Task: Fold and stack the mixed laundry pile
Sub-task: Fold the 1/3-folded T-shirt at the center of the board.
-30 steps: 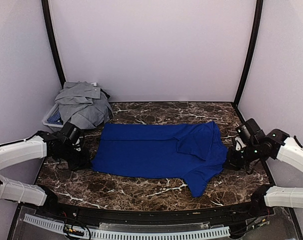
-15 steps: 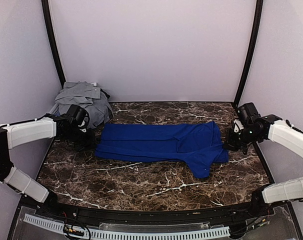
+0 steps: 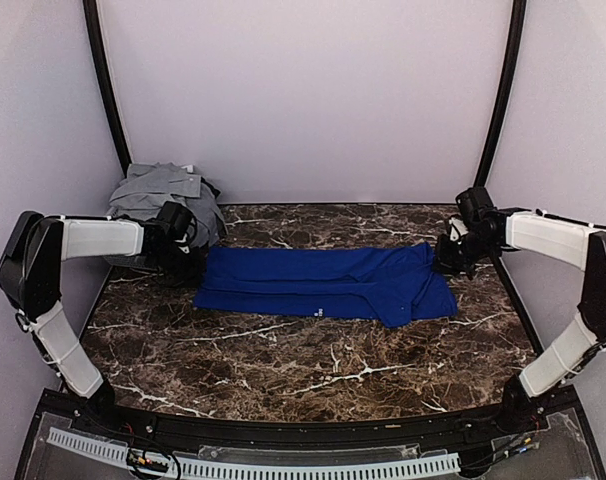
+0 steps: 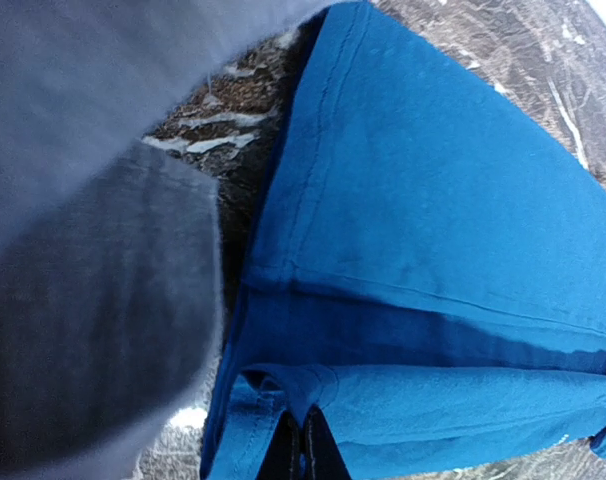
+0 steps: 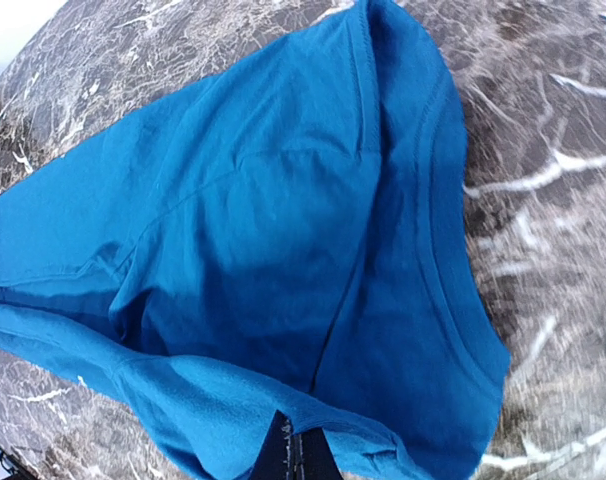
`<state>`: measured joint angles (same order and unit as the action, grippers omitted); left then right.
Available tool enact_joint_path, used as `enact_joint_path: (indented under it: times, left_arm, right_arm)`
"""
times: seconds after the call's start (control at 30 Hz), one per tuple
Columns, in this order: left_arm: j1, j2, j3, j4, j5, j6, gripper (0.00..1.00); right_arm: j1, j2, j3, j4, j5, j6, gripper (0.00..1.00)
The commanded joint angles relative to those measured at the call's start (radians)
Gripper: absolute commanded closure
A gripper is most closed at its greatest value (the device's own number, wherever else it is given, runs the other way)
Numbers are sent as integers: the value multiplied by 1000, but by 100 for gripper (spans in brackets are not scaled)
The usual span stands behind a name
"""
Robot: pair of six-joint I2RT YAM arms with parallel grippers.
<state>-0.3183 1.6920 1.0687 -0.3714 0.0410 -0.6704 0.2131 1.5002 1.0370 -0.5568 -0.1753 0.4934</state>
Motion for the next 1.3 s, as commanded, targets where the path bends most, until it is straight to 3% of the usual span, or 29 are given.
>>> enact_joint_path:
  times: [0.0, 0.67, 0.77, 0.87, 0.93, 1.1, 1.27]
  left_arm:
    - [7, 17, 28, 25, -28, 21, 100]
    - [8, 139, 118, -11, -128, 56, 99]
    - [8, 137, 123, -30, -116, 68, 84]
    - [7, 70, 102, -17, -109, 91, 54]
    - [7, 5, 80, -2, -120, 103, 44]
    - [7, -108, 77, -1, -99, 164, 37]
    - [-36, -156, 41, 101, 138, 226, 33]
  right_arm:
    - [-11, 64, 43, 73, -8, -32, 100]
    - [-34, 271, 147, 117, -44, -68, 100]
    - [-39, 270, 158, 89, -56, -75, 93]
    - [-51, 210, 140, 73, -56, -74, 71]
    - [-73, 161, 129, 55, -53, -78, 60]
    - [-146, 60, 111, 9, -94, -116, 56]
    - [-135, -31, 11, 28, -269, -101, 57]
